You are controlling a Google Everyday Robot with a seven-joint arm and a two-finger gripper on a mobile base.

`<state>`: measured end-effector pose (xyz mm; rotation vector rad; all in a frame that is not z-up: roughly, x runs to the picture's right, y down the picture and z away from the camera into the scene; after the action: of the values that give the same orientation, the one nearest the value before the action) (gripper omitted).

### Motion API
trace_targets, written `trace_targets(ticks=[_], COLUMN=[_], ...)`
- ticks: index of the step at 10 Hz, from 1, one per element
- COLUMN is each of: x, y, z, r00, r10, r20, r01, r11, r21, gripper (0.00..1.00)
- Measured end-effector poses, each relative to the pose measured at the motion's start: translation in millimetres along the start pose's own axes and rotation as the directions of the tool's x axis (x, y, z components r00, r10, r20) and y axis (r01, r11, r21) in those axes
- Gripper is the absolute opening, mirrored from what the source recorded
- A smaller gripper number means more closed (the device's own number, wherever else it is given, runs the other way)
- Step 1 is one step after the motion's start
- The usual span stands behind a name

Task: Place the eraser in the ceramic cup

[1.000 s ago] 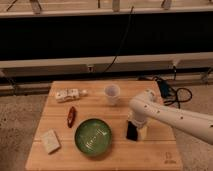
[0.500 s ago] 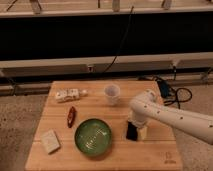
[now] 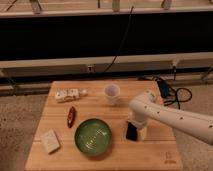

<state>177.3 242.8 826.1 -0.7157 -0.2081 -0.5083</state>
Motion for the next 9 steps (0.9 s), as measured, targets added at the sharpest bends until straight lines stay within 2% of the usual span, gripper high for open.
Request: trace_targets(ticks=[2,5,7,9], x=[0.0,-0.4,-0.8,-1.5], y=[0.4,0.8,-0.2,-0.4], z=[0.5,0.8,-0.9,-3.6], r00=[1.000,1.000,1.000,1.000], r10=[-0.003,-0.006,-0.007,-0.007], r20=[-0.001,-0.002,-0.004,-0.004], r01=[0.003,0.006,0.007,0.007], r11=[1.000,1.000,1.000,1.000], r21=[0.001,0.002,0.006,0.006], gripper=[0.76,0.50,0.28,0.12])
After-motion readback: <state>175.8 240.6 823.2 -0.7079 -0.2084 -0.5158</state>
